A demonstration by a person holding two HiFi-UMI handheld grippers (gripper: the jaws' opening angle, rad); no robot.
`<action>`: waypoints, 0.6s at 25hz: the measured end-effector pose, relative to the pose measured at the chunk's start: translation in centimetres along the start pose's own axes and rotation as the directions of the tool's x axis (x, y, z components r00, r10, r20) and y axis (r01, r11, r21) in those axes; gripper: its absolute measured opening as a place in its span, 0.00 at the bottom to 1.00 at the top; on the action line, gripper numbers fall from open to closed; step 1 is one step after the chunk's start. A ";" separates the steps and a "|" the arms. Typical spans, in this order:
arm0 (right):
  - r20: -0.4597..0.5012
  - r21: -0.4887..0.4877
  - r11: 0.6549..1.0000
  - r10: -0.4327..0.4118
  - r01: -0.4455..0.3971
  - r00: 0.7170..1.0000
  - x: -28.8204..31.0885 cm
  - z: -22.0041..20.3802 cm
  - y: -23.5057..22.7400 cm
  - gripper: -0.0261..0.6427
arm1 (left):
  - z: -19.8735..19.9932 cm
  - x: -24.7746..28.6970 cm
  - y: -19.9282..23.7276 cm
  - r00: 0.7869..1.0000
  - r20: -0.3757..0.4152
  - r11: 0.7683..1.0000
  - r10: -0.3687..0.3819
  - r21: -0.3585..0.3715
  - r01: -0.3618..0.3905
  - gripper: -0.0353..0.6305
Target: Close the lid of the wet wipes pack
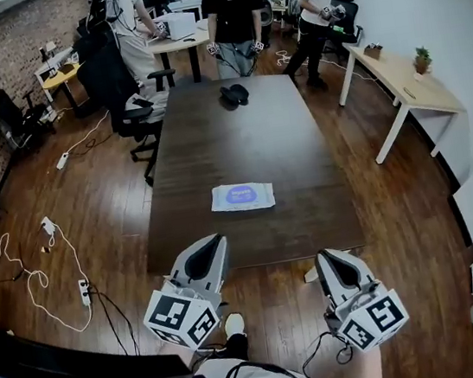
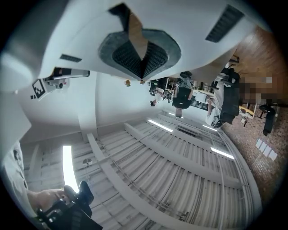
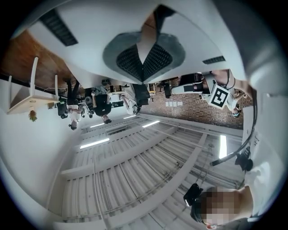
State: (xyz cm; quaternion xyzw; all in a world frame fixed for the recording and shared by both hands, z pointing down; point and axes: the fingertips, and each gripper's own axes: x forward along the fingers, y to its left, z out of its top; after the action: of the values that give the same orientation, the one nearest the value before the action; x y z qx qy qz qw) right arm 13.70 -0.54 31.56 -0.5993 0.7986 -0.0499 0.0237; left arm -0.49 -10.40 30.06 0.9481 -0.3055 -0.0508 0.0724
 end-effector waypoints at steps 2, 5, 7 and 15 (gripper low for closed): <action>-0.004 0.005 1.000 -0.001 0.001 1.000 -3.3 -0.7 0.6 0.05 | -0.9 -1.7 -2.9 1.000 -0.009 1.000 -0.001 -0.004 0.001 0.05; 0.000 0.013 1.000 -0.015 0.015 1.000 -7.9 -1.7 1.2 0.05 | -2.3 -4.1 -6.7 1.000 -0.015 1.000 -0.014 -0.009 0.014 0.05; 0.008 0.019 1.000 -0.023 0.022 1.000 -10.8 -2.1 1.7 0.05 | -3.0 -5.6 -9.0 1.000 -0.010 1.000 -0.023 -0.008 0.023 0.05; 0.065 0.043 0.999 -0.014 0.011 0.998 -20.9 -2.8 4.6 0.05 | -3.8 -12.0 -16.8 1.000 -0.002 0.999 -0.011 0.034 0.011 0.05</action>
State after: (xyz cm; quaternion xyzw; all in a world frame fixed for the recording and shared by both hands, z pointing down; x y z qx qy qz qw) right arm 14.89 20.90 33.36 -0.6050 0.7924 -0.0475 0.0624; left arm -0.06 10.57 31.59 0.9509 -0.3010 -0.0453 0.0563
